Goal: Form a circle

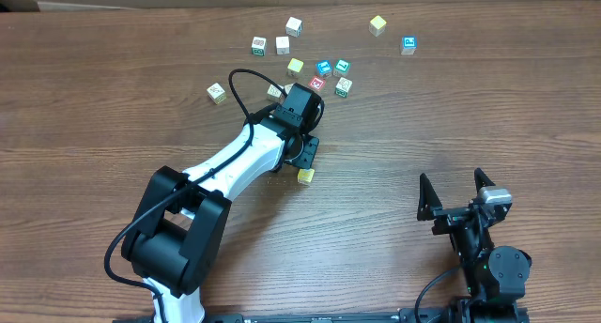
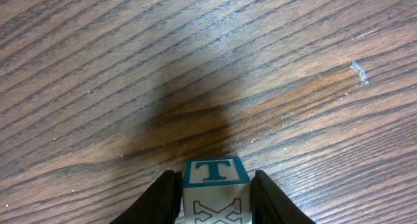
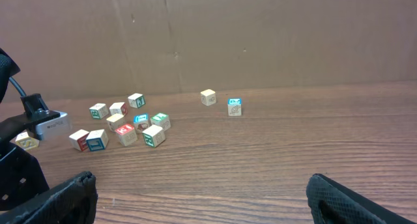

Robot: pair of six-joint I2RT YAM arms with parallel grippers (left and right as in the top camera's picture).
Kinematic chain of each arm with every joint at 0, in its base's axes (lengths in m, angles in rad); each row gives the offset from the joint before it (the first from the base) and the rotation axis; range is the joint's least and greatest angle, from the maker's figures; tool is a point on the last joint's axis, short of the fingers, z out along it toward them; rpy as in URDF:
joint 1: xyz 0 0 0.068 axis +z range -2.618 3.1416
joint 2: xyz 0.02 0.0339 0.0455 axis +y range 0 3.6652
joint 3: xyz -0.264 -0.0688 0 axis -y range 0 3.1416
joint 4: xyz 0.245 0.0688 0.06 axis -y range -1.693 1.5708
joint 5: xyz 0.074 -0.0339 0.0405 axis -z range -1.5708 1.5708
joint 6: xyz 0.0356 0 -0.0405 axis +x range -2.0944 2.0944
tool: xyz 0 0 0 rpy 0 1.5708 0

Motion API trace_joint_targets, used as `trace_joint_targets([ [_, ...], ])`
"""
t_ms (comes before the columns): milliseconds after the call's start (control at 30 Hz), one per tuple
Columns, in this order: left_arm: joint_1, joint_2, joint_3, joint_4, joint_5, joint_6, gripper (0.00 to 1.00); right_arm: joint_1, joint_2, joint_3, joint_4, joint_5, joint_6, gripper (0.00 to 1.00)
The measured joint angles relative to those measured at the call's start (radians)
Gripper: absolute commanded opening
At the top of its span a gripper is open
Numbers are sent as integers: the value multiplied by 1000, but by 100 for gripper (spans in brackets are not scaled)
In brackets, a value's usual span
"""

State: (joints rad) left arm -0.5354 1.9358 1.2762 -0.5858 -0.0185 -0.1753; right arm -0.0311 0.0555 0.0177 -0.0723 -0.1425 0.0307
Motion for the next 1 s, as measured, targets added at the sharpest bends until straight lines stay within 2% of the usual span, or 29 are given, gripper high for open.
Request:
trace_joint_targets([
  [700,0,0,0,0,5,46,32,0,0,0,0,0,0,100],
  [767,0,0,0,0,5,46,35,0,0,0,0,0,0,100],
  [1000,0,0,0,0,8,51,55,0,0,0,0,0,0,100],
])
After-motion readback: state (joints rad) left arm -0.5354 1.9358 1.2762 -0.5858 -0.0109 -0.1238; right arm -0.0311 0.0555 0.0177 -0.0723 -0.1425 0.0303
